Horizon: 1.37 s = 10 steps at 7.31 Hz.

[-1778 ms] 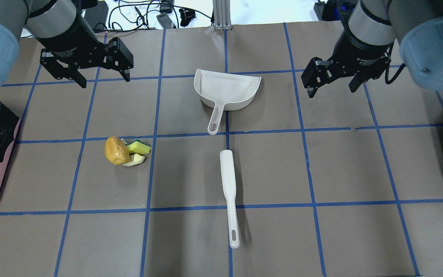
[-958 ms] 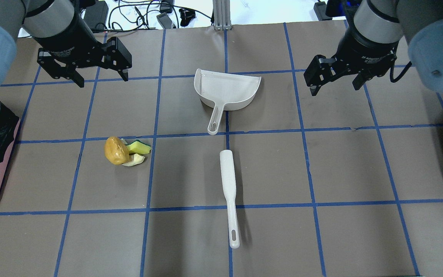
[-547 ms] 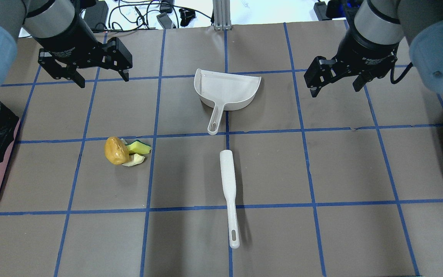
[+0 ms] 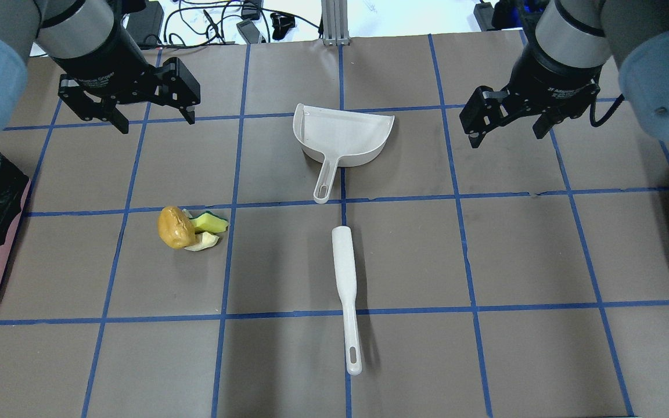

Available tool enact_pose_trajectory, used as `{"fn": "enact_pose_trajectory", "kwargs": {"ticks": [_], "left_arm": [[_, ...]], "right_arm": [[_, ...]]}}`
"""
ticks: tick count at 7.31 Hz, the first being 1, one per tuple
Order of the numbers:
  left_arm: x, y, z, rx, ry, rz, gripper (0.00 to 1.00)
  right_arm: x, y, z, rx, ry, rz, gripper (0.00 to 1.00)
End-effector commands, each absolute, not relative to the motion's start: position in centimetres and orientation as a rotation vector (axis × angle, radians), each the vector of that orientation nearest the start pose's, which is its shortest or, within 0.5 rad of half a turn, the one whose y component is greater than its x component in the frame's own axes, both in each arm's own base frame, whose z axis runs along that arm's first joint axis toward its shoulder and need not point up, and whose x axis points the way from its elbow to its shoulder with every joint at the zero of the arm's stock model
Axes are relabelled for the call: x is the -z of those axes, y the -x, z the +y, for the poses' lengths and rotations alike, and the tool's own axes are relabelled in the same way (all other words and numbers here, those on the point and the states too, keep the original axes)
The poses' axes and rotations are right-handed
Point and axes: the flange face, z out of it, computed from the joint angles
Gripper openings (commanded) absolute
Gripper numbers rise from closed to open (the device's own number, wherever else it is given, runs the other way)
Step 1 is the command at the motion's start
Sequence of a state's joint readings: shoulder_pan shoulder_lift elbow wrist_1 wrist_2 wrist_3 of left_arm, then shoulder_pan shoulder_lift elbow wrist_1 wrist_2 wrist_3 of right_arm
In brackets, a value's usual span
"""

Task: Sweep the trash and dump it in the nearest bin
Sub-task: 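Move both grippers toward the white dustpan and white brush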

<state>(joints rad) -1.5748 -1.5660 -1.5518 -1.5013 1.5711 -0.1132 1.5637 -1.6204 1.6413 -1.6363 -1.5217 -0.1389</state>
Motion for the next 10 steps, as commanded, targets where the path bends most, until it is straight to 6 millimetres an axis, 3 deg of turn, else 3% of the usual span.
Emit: {"fn": "enact_pose_trajectory", "kwargs": {"ticks": [1,2,4,7,9,10], "left_arm": [[-49.3,13.6,-50.9,0.108,0.178,3.146,1.0],[-48.3,13.6,-51.7,0.096,0.183,3.149,1.0],[-42.7,13.5,-53.8,-0.034,0.179,3.143,1.0],[-37.7,13.5,-60.9,0.077,0.174,3.148,1.0],[-35.2,14.5,-65.3,0.106,0.159,3.21,1.0],[-34.2,16.4,-67.2,0.116,0.136,3.224,1.0]], "right_arm": [[-48.4,-13.6,-47.5,0.076,0.189,3.087,1.0],[-48.4,-13.5,-47.5,0.075,0.189,3.098,1.0],[-47.8,-13.9,-47.3,0.057,0.196,3.083,1.0],[-44.8,-14.9,-44.3,-0.037,0.167,3.079,1.0],[-42.3,-18.0,-42.0,-0.101,0.128,3.084,1.0],[-41.8,-20.6,-41.0,-0.118,0.118,3.091,1.0]]}}
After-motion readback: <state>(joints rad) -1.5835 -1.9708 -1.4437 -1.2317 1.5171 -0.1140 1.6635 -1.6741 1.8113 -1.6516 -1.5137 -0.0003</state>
